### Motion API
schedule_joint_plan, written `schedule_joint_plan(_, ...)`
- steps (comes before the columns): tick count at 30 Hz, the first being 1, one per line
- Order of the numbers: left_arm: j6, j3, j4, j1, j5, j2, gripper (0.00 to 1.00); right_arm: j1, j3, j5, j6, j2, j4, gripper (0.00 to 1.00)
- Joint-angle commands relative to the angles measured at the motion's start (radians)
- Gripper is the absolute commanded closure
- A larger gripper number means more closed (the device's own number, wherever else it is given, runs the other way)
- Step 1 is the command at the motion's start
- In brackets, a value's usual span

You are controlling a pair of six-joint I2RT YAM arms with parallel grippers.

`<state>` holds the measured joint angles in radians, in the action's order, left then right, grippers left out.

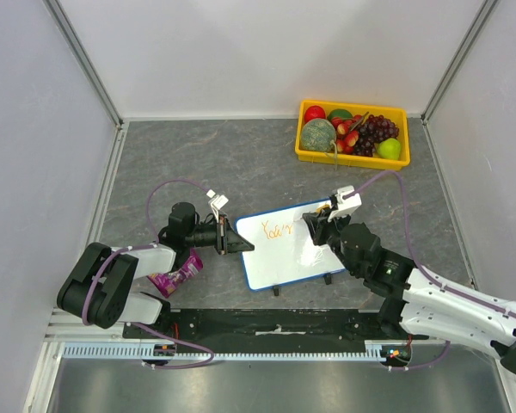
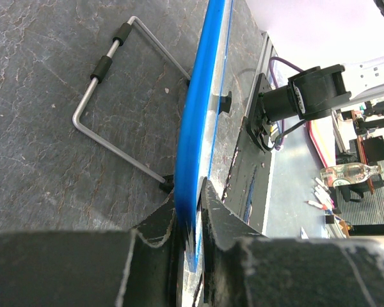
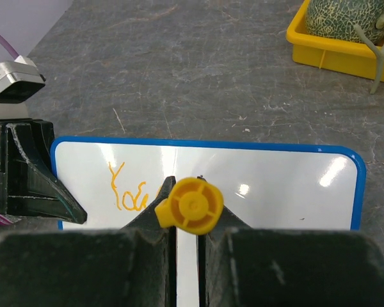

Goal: Write a sentence on the whiteboard

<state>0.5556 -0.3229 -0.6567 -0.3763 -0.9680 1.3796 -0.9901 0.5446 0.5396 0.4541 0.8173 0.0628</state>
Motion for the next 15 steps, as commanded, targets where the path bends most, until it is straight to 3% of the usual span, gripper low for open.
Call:
schedule_joint_plan(1, -0.097, -0.002, 0.049, -0.004, 0.052, 0.022, 0.98, 0.005, 0.009, 0.007, 0.006, -0.023, 0.002, 1.00)
schedule_joint_plan(15, -0.097, -0.002, 0.048, -0.004, 0.052, 0.025, 0.98, 0.005, -0.048, -0.036, 0.038, -0.009, -0.003, 1.00)
